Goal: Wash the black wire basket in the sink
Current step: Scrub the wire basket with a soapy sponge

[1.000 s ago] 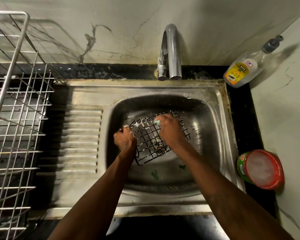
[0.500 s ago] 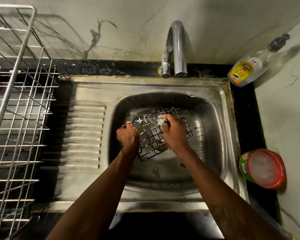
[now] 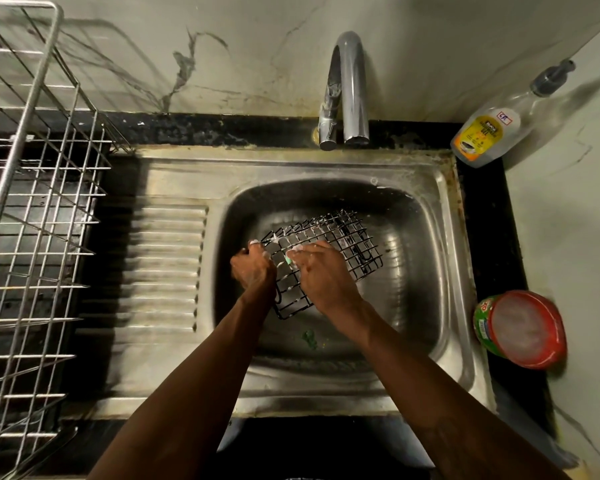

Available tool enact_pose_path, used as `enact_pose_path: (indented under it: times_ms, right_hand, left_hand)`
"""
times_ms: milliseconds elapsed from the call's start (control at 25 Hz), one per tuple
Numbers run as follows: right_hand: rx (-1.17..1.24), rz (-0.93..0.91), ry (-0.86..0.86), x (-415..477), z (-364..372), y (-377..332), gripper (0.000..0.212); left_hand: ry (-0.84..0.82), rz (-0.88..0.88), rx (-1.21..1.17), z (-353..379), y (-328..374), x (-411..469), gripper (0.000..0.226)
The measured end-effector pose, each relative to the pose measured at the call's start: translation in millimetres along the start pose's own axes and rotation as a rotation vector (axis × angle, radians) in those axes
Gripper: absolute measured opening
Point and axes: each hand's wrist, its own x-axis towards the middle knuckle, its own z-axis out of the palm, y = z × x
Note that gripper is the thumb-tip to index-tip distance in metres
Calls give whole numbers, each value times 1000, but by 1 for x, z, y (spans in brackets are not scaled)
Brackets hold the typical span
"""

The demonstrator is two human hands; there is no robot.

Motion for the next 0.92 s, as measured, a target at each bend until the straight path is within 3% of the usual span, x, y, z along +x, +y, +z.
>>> enact_pose_path:
  times_ms: [120, 280, 400, 480, 560, 720, 840, 920]
  right_hand:
    - [138, 70, -7, 5, -7, 6, 31]
    - [356, 442, 58, 10, -25, 43, 19]
    - [373, 390, 33, 10, -21, 27, 17]
    - [314, 237, 16, 6, -12, 5, 11]
    - [256, 215, 54, 3, -5, 12, 10]
    - [163, 512, 185, 7, -2, 96, 14]
    - [84, 696, 131, 19, -2, 148, 28]
    - [76, 734, 86, 21, 0, 148, 35]
  left_hand:
    - [-11, -7, 12, -1, 1, 1, 36]
    - [11, -18, 12, -1, -2, 7, 38]
    - [18, -18, 9, 2, -2, 8, 39]
    - [15, -10, -8, 4, -1, 9, 38]
    - [25, 6, -15, 3, 0, 7, 34]
    - [10, -12, -4, 1, -9, 15, 33]
    - [25, -15, -1, 1, -10, 18, 34]
    - [32, -11, 7, 2, -8, 20, 34]
